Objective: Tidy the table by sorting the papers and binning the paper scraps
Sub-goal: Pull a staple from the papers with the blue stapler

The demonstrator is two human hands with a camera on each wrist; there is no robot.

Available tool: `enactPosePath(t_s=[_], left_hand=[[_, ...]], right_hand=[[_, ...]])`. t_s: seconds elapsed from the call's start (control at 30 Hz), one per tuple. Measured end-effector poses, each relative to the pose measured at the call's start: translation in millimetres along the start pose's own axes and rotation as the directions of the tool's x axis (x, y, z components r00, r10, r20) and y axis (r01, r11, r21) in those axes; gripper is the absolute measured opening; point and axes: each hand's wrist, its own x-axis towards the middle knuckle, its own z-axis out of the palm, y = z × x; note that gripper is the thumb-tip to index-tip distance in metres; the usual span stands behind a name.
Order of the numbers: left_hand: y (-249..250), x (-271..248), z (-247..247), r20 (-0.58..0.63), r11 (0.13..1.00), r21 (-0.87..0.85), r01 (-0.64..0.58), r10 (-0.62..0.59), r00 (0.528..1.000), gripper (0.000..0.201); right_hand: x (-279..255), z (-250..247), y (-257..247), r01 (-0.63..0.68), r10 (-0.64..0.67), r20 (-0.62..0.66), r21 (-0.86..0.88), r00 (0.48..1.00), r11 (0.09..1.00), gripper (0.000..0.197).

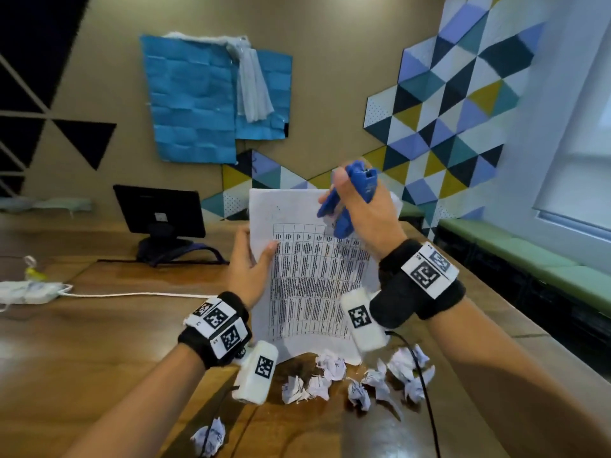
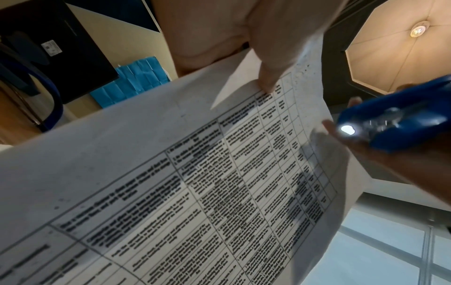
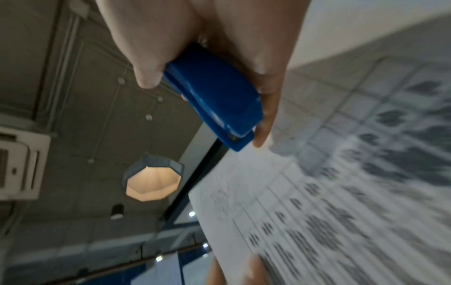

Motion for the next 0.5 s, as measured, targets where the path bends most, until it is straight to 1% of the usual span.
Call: enactPosePath(t_s=[0.07,0.1,0.13,0.17,0.2,0.3,0.4,0.5], left_hand=[[0,0,-2,0.019,1.000,0.000,-0.008,0.008,1.000,0.022],[0,0,-3,0.036,1.000,0.001,-0.012,0.012,0.999,0.021],[1,0,-4,0.054,1.000,0.005,-0.017,0.017,0.998,0.020],[2,0,-5,0.067,1.000,0.010,-0.025,0.024,0.997,0.018],[2,0,-6,0.077,0.999,0.018,-0.033,0.032,0.997,0.017],[4,1,-8,0.104,0.999,0.027,-0.041,0.038,0.994,0.016],[7,2,-10,0.140,0.998,0.013,-0.054,0.052,0.989,0.018],[10,6,-11,0.143,0.997,-0.003,-0.081,0.080,0.986,0.019]], right_hand=[[14,7,-7,0.039,-0.031,-0.066,0.122,0.997,0.992,0.033],[19,10,-10,0.060,-0.046,-0.086,0.167,0.995,0.984,0.045],[22,13,-13,0.083,-0.066,-0.101,0.180,0.993,0.980,0.058],[24,15,-13,0.109,-0.089,-0.111,0.185,0.990,0.977,0.066],[25,19,-13,0.130,-0.111,-0.114,0.182,0.987,0.975,0.066],[25,27,-9,0.169,-0.159,-0.081,0.136,0.984,0.976,0.055],[22,36,-8,0.207,-0.207,-0.001,0.031,0.978,0.978,0.044],[24,40,-6,0.236,-0.234,0.040,-0.088,0.972,0.968,0.031]])
